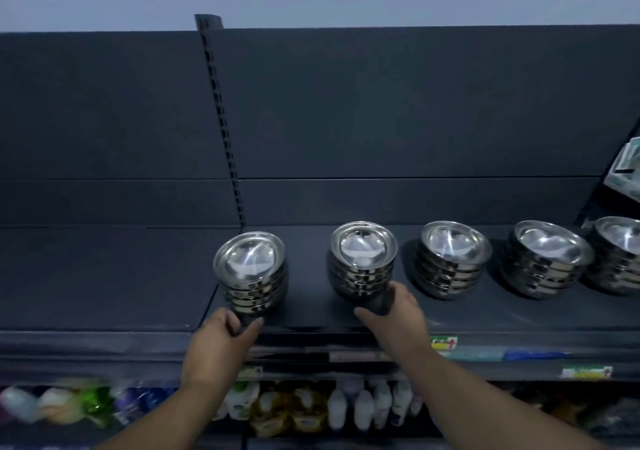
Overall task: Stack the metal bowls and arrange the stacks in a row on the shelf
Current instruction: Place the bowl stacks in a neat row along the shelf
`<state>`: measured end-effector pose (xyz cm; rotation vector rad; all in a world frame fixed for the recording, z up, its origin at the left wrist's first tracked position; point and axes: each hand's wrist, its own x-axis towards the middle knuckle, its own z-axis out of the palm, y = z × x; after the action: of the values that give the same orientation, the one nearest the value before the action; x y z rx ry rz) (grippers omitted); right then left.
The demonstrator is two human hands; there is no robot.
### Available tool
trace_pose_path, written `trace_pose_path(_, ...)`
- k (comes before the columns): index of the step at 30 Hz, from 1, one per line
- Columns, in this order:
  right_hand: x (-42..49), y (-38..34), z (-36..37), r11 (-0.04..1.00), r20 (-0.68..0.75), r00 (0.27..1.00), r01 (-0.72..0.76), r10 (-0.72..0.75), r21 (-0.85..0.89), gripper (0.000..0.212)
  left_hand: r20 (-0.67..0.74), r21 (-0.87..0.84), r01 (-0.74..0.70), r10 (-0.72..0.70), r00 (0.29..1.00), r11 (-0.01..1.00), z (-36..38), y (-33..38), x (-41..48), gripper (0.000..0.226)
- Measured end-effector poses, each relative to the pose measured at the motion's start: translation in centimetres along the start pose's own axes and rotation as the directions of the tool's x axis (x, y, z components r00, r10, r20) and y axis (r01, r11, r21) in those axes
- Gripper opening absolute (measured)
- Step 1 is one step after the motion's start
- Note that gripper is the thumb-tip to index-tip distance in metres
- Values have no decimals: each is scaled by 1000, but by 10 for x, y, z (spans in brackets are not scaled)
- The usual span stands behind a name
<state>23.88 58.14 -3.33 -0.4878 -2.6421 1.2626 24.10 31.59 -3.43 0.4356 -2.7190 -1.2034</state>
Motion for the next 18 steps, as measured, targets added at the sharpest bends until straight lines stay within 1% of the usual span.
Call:
trace_pose_path(3,2,-6,9,996,-52,998,-42,46,80,81,-52,-116,3,-9,999,993,-11,-9,15,52)
trace_pose_path(4,4,-8,10,994,-68,996,-50,56,98,87,-35,-149,6,-11,999,989,-12,-10,22,65)
trace_pose_path(6,9,-8,11,991,-78,994,-73,82,114,103,32,-198,-3,9,999,980,-10,-13,35,103)
trace_pose_path(7,13,-8,11,989,-69,993,-89,98,117,111,70,-231,-19,36,997,973,-8,-12,40,115)
trace_pose_path(8,16,-8,11,987,-55,992,-102,110,121,117,101,-270,-40,70,992,962,-6,-12,44,119)
trace_pose_path(10,21,-7,11,984,-31,994,-103,109,142,122,120,-340,-86,133,984,937,1,-10,49,111)
trace_pose_path(12,25,-6,13,982,-11,996,-81,84,170,121,108,-390,-114,168,980,914,6,-6,53,102)
trace_pose_path(15,30,-3,16,975,14,999,-54,53,213,126,117,-432,-139,208,971,891,9,-3,61,99)
trace_pose_path(18,34,-1,17,966,15,1000,-21,18,258,124,159,-422,-127,211,965,898,10,1,68,101)
